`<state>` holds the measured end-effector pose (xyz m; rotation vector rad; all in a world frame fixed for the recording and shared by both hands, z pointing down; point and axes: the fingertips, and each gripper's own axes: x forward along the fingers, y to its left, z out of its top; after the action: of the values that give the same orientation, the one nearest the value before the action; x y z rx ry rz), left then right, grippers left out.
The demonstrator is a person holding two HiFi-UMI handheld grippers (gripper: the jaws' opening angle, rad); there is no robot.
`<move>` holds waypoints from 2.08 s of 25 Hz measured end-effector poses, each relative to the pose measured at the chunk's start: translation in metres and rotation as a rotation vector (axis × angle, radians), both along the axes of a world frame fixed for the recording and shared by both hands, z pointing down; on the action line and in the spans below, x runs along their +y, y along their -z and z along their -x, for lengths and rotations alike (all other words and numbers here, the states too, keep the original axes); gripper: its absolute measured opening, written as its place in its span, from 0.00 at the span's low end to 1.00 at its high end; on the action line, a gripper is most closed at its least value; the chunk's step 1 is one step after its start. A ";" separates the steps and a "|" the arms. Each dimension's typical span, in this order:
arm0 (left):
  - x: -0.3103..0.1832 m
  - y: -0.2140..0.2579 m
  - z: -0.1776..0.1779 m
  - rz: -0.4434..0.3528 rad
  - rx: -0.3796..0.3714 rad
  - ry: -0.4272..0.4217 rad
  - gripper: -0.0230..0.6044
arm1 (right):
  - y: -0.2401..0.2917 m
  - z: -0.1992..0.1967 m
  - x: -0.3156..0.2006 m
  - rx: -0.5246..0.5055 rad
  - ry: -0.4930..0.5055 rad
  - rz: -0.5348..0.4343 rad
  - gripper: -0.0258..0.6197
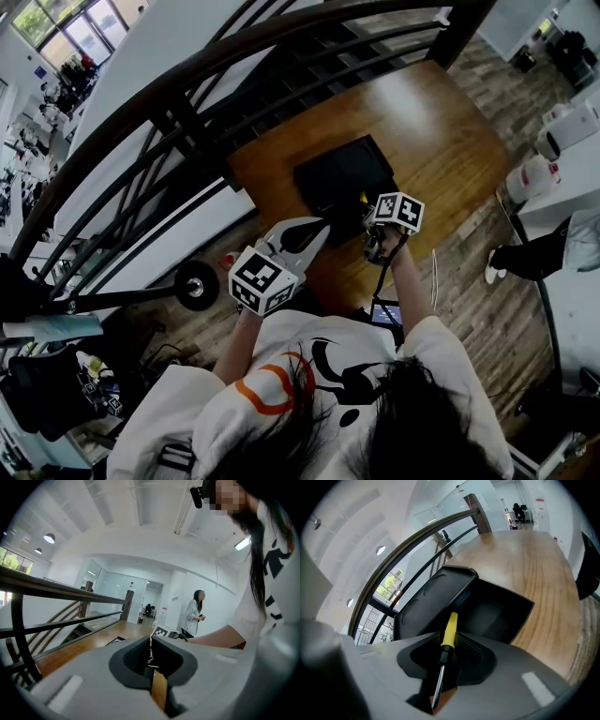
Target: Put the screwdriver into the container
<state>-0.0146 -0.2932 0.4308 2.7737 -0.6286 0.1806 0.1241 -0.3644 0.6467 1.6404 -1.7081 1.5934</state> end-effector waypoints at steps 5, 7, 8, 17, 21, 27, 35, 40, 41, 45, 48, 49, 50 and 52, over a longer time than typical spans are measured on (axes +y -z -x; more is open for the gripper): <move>-0.001 0.000 -0.001 0.003 0.001 0.004 0.04 | 0.000 0.001 -0.003 0.036 0.037 -0.012 0.24; -0.002 -0.001 -0.001 0.003 0.000 0.003 0.04 | 0.001 0.002 -0.004 0.027 0.040 -0.017 0.27; -0.002 -0.001 0.000 0.003 0.000 0.004 0.04 | 0.001 0.003 -0.004 0.024 0.041 -0.018 0.27; -0.003 -0.002 -0.005 0.003 -0.007 -0.005 0.04 | 0.003 0.004 -0.005 0.008 0.048 -0.038 0.25; -0.001 -0.001 -0.008 0.002 -0.012 -0.011 0.04 | 0.006 0.004 -0.002 -0.008 0.044 -0.049 0.25; 0.005 -0.006 -0.007 0.004 -0.017 -0.015 0.04 | 0.015 0.009 0.006 -0.041 0.037 -0.096 0.25; 0.018 -0.006 -0.009 0.011 -0.023 -0.023 0.04 | 0.063 0.015 0.021 -0.018 0.080 -0.250 0.25; 0.030 -0.008 -0.013 0.017 -0.026 -0.035 0.04 | 0.090 0.014 0.040 0.060 0.120 -0.342 0.25; 0.033 -0.009 -0.013 0.019 -0.027 -0.038 0.04 | 0.094 0.014 0.045 0.078 0.127 -0.359 0.25; 0.045 -0.012 -0.016 0.029 -0.026 -0.050 0.04 | 0.114 0.019 0.066 0.127 0.157 -0.423 0.25; 0.054 -0.014 -0.020 0.037 -0.026 -0.061 0.04 | 0.126 0.022 0.082 0.132 0.166 -0.456 0.25; 0.057 -0.014 -0.022 0.039 -0.025 -0.065 0.04 | 0.131 0.023 0.087 0.134 0.170 -0.465 0.25; 0.060 -0.014 -0.025 0.040 -0.024 -0.070 0.04 | 0.135 0.024 0.092 0.139 0.176 -0.475 0.25; 0.066 -0.015 -0.031 0.037 -0.024 -0.076 0.04 | 0.141 0.023 0.101 0.153 0.193 -0.496 0.25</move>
<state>0.0165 -0.2276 0.4455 2.7655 -0.5203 0.2394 0.1014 -0.2636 0.5054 1.6819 -2.2182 0.9774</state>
